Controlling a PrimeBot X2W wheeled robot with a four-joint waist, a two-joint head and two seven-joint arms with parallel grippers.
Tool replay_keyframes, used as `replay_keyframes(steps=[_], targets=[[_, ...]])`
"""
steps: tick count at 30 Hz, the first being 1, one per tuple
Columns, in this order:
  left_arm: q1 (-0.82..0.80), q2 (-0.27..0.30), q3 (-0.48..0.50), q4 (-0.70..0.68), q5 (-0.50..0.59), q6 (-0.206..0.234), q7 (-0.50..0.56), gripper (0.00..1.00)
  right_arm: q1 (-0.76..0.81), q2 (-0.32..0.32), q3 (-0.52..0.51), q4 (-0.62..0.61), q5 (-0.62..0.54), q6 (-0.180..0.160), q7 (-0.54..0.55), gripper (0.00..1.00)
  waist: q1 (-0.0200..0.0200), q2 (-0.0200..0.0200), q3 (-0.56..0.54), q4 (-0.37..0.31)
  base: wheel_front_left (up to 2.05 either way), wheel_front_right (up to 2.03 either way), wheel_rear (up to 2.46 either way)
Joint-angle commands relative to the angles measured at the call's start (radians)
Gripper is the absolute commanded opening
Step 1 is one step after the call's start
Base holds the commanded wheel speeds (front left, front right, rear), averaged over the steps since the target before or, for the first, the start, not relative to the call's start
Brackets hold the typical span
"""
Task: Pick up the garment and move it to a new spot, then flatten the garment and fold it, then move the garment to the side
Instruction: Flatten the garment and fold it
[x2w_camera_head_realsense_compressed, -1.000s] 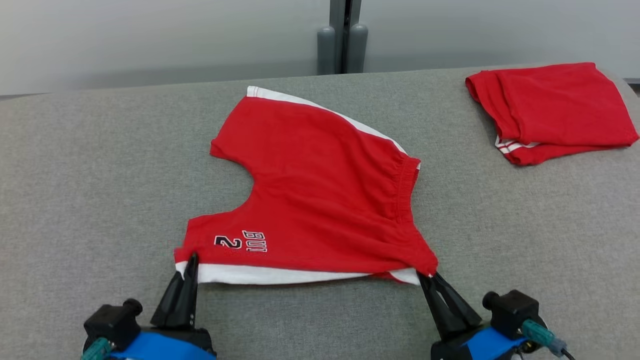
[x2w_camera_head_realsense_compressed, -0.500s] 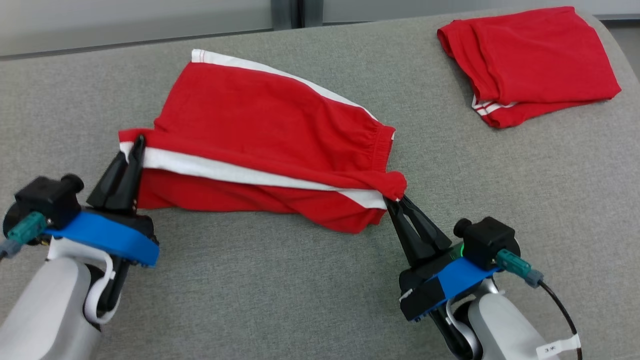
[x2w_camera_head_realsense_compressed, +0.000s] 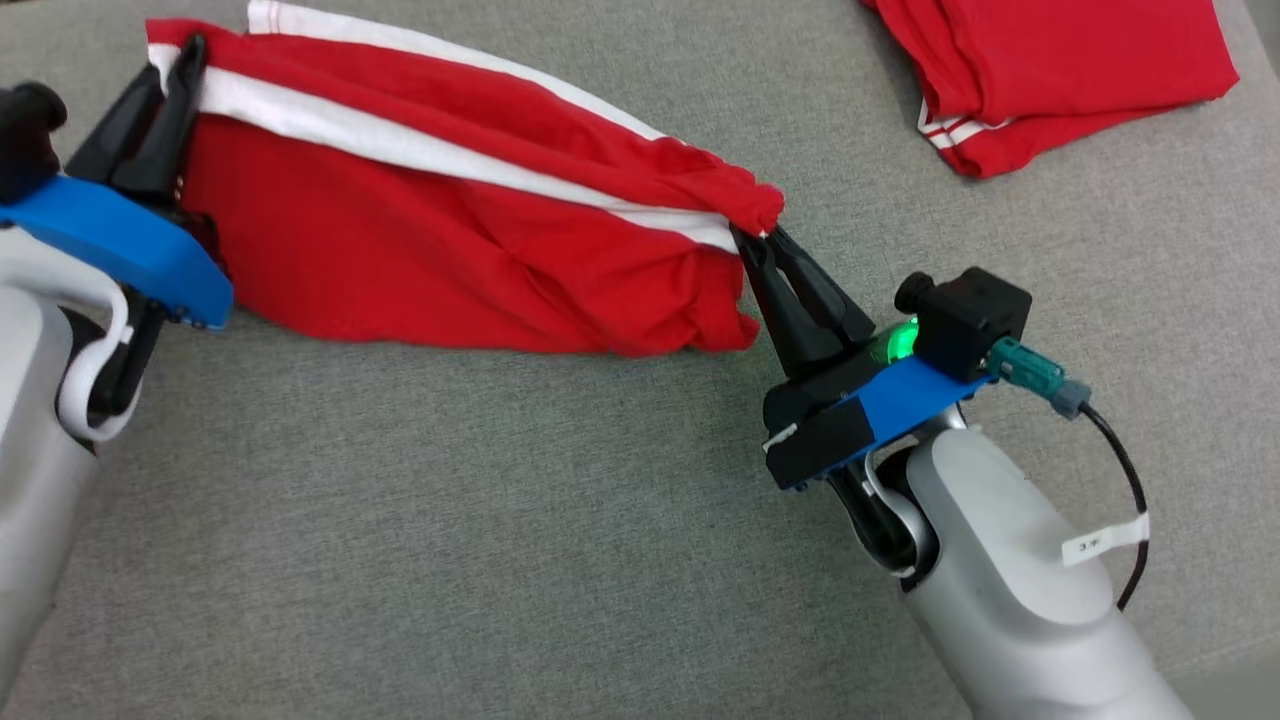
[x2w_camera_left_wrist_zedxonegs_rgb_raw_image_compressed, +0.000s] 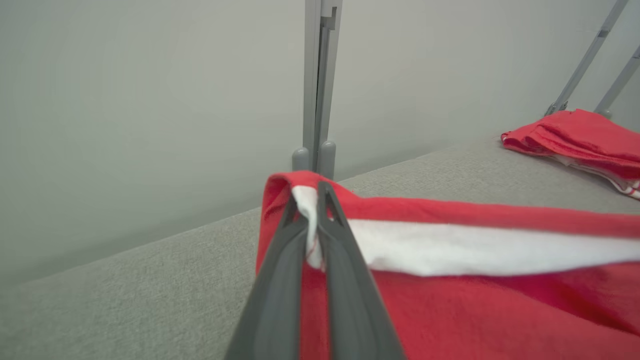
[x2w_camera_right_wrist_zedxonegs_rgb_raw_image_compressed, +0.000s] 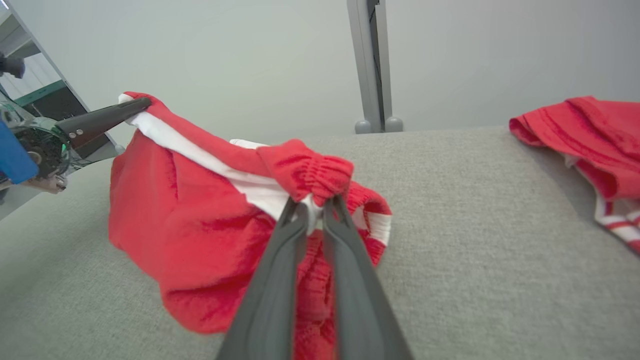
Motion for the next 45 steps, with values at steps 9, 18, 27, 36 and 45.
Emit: replay_keyframes(steps=[9, 18, 27, 36, 45], targets=[[-0.207, 0.042, -0.143, 0.115, -0.05, -0.001, -0.002, 0.0, -0.163, -0.001, 0.045, 0.082, 0.081, 0.0, -0.021, 0.0, -0.0002, -0.0003, 0.078, -0.038, 0.0, 0.0, 0.0], [-0.317, 0.044, -0.271, 0.223, -0.124, 0.0, -0.061, 1.0, -0.244, -0.001, 0.043, 0.131, 0.087, 0.0, -0.024, 1.0, -0.0002, -0.0003, 0.107, -0.049, 0.0, 0.0, 0.0], [-0.322, 0.068, -0.348, 0.263, -0.191, 0.0, -0.128, 1.0, -0.119, -0.001, -0.058, 0.034, -0.024, 0.0, -0.024, 1.0, -0.0002, -0.0003, 0.057, -0.037, 0.0, 0.0, 0.0], [-0.279, 0.088, -0.396, 0.304, -0.258, 0.0, -0.144, 1.0, 0.093, -0.001, -0.164, -0.156, -0.087, 0.0, -0.023, 1.0, -0.0002, -0.0003, 0.025, -0.048, 0.0, 0.0, 0.0], [-0.19, 0.075, -0.44, 0.353, -0.355, 0.0, -0.136, 1.0, 0.249, -0.001, -0.191, -0.268, -0.103, 0.0, -0.023, 1.0, -0.0002, -0.0003, 0.013, -0.061, 0.0, 0.0, 0.0]])
